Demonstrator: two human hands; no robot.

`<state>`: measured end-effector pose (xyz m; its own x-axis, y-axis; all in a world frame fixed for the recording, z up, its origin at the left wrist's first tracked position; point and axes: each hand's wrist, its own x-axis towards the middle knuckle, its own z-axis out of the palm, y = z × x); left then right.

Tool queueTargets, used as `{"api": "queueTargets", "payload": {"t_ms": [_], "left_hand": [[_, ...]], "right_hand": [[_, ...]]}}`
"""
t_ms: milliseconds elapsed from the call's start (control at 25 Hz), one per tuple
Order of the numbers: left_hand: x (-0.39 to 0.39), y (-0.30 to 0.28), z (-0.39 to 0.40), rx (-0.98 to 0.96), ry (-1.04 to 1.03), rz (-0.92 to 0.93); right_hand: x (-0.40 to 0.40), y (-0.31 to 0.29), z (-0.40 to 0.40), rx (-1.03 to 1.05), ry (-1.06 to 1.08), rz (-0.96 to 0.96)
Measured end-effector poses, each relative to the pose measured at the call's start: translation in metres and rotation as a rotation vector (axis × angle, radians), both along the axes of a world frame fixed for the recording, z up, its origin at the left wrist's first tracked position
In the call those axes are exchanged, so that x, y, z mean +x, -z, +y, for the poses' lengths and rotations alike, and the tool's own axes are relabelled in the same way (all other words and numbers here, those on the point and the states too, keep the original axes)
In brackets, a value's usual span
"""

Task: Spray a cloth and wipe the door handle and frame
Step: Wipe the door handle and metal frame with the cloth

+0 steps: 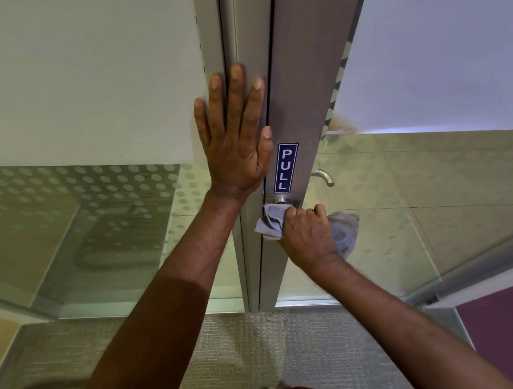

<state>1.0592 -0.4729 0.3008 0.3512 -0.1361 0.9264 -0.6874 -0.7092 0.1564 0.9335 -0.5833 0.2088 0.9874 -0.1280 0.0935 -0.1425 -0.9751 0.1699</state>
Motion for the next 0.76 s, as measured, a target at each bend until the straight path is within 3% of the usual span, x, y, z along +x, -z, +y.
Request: {"api": "queueTargets", "payload": {"t_ms": [120,400,560,760], "left_hand": [[0.0,0.0,0.0,-0.002,-0.003,-0.004],[0.0,0.001,-0.002,-0.005,-0.008,-0.011],[0.001,0.001,-0.002,-0.008,-0.014,-0.018],[0.001,0.0,0.0,0.008,-0.02,-0.011]], "right_hand": [[0.001,0.002,0.001,0.043,0.036,-0.019],[-0.014,0.017,0.007,-0.07,0.032,-0.093],[-0.003,0.009,-0.002,-0.017,-0.005,-0.029],[-0.005,0.016,-0.01,0.063,-0.046,-0.125]]}}
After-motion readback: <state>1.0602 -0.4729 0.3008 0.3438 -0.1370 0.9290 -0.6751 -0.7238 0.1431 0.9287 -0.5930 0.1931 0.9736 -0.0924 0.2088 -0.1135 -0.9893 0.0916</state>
